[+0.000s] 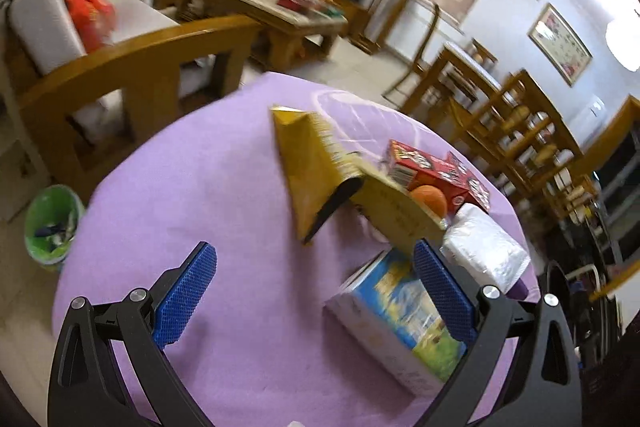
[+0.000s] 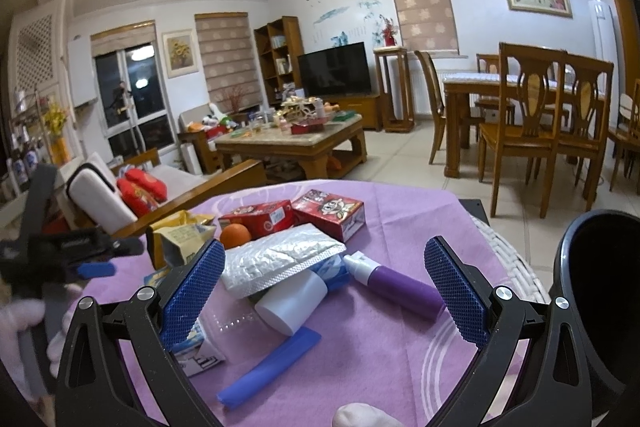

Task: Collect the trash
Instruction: 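Grasp the yellow snack wrapper with the left tool while the right tool grasps a paper strip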

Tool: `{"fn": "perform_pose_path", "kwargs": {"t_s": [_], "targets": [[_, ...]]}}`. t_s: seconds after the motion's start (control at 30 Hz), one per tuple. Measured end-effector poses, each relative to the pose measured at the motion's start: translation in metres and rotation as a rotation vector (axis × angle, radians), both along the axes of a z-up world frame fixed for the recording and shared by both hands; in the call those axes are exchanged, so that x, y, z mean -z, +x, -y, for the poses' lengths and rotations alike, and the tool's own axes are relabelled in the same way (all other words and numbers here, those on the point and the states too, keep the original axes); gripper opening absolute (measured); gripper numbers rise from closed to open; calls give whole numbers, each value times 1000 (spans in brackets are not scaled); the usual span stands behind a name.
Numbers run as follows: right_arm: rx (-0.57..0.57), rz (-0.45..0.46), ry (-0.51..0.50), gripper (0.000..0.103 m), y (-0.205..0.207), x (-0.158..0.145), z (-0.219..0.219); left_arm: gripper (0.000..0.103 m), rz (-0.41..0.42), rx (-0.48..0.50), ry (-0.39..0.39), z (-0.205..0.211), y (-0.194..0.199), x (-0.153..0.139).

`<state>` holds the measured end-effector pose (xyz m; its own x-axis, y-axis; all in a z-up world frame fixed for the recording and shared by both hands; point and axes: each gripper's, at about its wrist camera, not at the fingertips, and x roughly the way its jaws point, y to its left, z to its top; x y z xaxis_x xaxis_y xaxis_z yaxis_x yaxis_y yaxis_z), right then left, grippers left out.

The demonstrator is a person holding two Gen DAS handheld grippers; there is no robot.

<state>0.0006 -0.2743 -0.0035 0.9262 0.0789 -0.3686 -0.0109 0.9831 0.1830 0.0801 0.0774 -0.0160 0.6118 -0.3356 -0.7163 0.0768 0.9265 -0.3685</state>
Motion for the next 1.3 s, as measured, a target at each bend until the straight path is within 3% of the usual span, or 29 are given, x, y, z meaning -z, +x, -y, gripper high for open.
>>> {"fn": "perform_pose_path", "kwargs": {"t_s": [0.13,0.27,0.3,0.37,0.4,0.43,0.5,0.57,0.7,0.83,0.93,1.03,1.1,1.17,1.23,1.3], "targets": [[-4,-10,40,99,-3,2,0,97,8,-33,105,3,17,-5],[-6,-17,75,99,-9,3,-5,96,-6,-105,112,-16,31,2],[-7,-17,79,99,-11,4,-9,92,-9,-112,126,-16,34,3],[-11,-17,78,98,-15,4,-14,65,-28,-120,147,-18,43,8],[-13,-16,75,98,-17,4,-19,42,-42,-111,137,-14,49,11],[-14,-15,74,98,-19,4,-21,31,-53,-99,104,-16,52,15],[-15,-13,74,98,-24,4,-28,22,-46,-103,131,-12,55,18],[-15,-15,78,98,-23,4,-27,20,-28,-100,148,-11,52,16],[-12,-20,113,98,-30,4,-32,18,12,-67,39,-24,41,12],[-35,1,221,98,-38,3,-24,17,173,-46,-61,-31,0,-24],[-105,-12,310,98,-39,7,-24,18,266,-26,-94,-32,-31,-43],[-201,4,174,98,-40,-8,-60,18,326,-52,-118,-40,-58,-45],[-299,-12,20,98,-38,-22,-109,18,351,-71,-130,-41,-61,-45],[-401,-46,-63,96,-33,-34,-157,18,364,-96,-146,-43,-60,-39],[-442,-95,-151,91,-19,-42,-196,18,345,-105,-197,-46,-50,-36],[-453,-158,-226,76,-3,-40,-229,18,332,-110,-223,-49,-47,-33]]}}
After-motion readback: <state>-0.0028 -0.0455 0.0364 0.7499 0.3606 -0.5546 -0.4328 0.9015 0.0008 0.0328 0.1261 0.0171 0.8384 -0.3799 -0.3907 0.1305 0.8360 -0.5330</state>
